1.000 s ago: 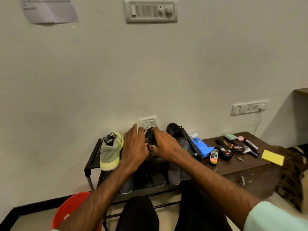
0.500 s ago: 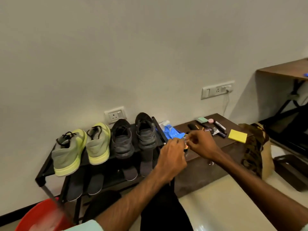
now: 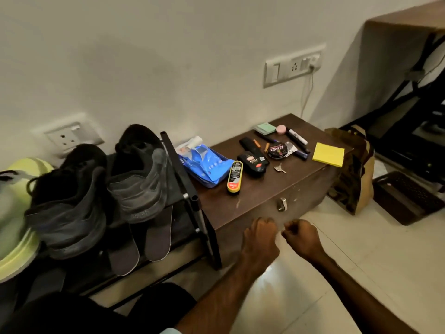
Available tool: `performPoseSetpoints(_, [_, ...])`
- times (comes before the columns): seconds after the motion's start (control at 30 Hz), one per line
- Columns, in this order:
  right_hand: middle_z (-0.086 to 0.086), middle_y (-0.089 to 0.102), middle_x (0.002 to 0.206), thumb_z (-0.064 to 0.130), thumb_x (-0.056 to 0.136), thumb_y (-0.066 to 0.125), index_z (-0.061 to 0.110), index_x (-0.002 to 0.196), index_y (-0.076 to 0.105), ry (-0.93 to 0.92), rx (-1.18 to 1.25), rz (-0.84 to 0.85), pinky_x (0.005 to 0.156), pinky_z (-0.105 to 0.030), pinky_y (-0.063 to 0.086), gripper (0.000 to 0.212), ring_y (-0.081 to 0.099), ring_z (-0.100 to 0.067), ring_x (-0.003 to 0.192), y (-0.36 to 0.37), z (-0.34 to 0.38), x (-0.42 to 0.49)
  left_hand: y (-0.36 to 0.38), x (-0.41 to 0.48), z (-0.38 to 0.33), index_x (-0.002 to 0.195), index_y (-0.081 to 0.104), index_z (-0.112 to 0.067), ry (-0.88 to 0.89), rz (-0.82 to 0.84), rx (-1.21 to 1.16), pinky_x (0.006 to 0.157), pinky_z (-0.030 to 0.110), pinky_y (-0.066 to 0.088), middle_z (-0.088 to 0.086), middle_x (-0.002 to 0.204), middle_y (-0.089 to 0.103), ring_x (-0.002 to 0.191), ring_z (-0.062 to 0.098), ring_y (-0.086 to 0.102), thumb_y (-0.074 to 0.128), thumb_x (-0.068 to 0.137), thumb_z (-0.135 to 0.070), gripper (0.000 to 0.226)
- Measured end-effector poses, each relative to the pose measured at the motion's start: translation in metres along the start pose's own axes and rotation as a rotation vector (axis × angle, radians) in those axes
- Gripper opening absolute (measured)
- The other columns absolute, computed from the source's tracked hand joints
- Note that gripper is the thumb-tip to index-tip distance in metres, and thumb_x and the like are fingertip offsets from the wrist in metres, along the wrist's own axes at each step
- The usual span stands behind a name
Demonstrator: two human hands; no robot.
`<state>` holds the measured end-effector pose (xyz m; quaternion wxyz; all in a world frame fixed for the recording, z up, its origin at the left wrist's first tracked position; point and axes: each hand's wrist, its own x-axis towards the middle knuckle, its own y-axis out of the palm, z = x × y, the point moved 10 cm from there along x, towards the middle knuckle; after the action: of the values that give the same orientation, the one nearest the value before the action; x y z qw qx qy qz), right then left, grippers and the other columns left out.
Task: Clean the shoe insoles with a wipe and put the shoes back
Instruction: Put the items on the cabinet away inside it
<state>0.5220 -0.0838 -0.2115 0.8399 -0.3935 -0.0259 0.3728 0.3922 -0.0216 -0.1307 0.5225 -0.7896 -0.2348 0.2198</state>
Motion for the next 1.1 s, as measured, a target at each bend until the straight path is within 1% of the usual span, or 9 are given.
performPoseSetpoints(0.13, [-0.014, 0.066, 0.130, 0.015, 0.088, 0.078, 0.000, 0.138, 0.057, 0.016, 0.071, -0.108, 0.092, -0.032, 0.047, 0.056, 0.063, -0.030, 0.117, -0.006, -0.004, 0.055, 0.022, 0.036, 0.007, 0.114, 0.057, -0.013, -0.025, 0.005, -0.049, 0.095, 0.037, 0.049, 0.009, 0.122, 0.058, 0.118, 0.027, 0.054, 0.057, 0.092, -0.008, 0.022])
performPoseSetpoints(0.33, [-0.014, 0.069, 0.113, 0.021, 0.086, 0.077, 0.005, 0.119, 0.064, 0.133, 0.124, 0.055, 0.087, -0.040, 0.054, 0.039, 0.064, -0.032, 0.105, 0.032, -0.015, 0.095, 0.037, 0.058, 0.006, 0.126, 0.054, -0.013, -0.019, -0.008, -0.033, 0.097, 0.035, 0.050, 0.008, 0.127, 0.055, 0.120, 0.024, 0.052, 0.060, 0.092, -0.007, 0.034])
performPoseSetpoints(0.6, [-0.013, 0.065, 0.117, 0.003, 0.084, 0.070, 0.023, 0.134, 0.053, 0.138, 0.262, 0.101, 0.087, -0.040, 0.054, 0.056, 0.061, -0.026, 0.103, 0.032, -0.048, 0.064, 0.027, 0.063, -0.003, 0.134, 0.048, -0.015, 0.037, -0.174, -0.058, 0.097, 0.028, 0.049, 0.004, 0.138, 0.049, 0.127, 0.019, 0.046, 0.070, 0.086, -0.015, 0.053])
performPoseSetpoints(0.7, [-0.015, 0.070, 0.110, 0.013, 0.096, 0.063, 0.020, 0.143, 0.049, 0.118, 0.273, 0.109, 0.088, -0.047, 0.056, 0.049, 0.063, -0.026, 0.094, 0.029, -0.057, 0.042, 0.021, 0.060, -0.017, 0.139, 0.045, -0.015, 0.101, -0.235, -0.055, 0.098, 0.029, 0.047, 0.004, 0.143, 0.046, 0.128, 0.020, 0.046, 0.066, 0.089, -0.019, 0.054])
performPoseSetpoints(0.77, [-0.013, 0.068, 0.121, 0.028, 0.105, 0.055, 0.019, 0.146, 0.050, 0.123, 0.287, 0.064, 0.090, -0.047, 0.058, 0.042, 0.065, -0.028, 0.105, 0.020, -0.064, 0.027, 0.024, 0.059, -0.024, 0.144, 0.042, -0.012, 0.126, -0.208, -0.027, 0.102, 0.033, 0.043, 0.007, 0.146, 0.046, 0.132, 0.023, 0.044, 0.060, 0.096, -0.024, 0.053])
performPoseSetpoints(0.83, [-0.014, 0.070, 0.118, 0.038, 0.109, 0.045, 0.015, 0.140, 0.058, 0.117, 0.306, 0.013, 0.083, -0.045, 0.061, 0.041, 0.066, -0.030, 0.104, 0.012, -0.069, 0.010, 0.037, 0.059, -0.027, 0.148, 0.040, -0.011, 0.147, -0.114, 0.034, 0.105, 0.037, 0.038, 0.009, 0.147, 0.047, 0.133, 0.025, 0.042, 0.053, 0.101, -0.027, 0.051])
performPoseSetpoints(0.93, [-0.013, 0.073, 0.094, 0.039, 0.110, 0.040, 0.012, 0.122, 0.070, 0.146, 0.357, -0.058, 0.071, -0.041, 0.062, 0.043, 0.069, -0.027, 0.090, 0.003, -0.083, -0.018, 0.045, 0.054, -0.034, 0.135, 0.056, -0.011, 0.239, -0.038, 0.101, 0.098, 0.036, 0.042, 0.008, 0.130, 0.061, 0.126, 0.026, 0.048, 0.047, 0.105, -0.026, 0.034])
performPoseSetpoints(1.03, [-0.007, 0.076, 0.082, 0.037, 0.108, 0.049, 0.010, 0.105, 0.079, 0.165, 0.337, -0.060, 0.064, -0.037, 0.062, 0.040, 0.073, -0.021, 0.078, -0.003, -0.096, -0.046, 0.039, 0.052, -0.033, 0.106, 0.073, -0.009, 0.256, 0.017, -0.038, 0.076, 0.028, 0.048, 0.007, 0.098, 0.070, 0.099, 0.019, 0.062, 0.054, 0.103, -0.021, 0.022])
performPoseSetpoints(1.1, [0.001, 0.074, 0.069, 0.033, 0.102, 0.062, 0.014, 0.083, 0.081, 0.083, 0.213, -0.151, 0.065, -0.039, 0.061, 0.033, 0.071, -0.014, 0.065, -0.022, -0.093, -0.061, 0.042, 0.052, -0.031, 0.098, 0.079, -0.009, 0.241, 0.121, -0.137, 0.074, 0.027, 0.056, 0.005, 0.089, 0.074, 0.084, 0.015, 0.068, 0.064, 0.098, -0.019, 0.018])
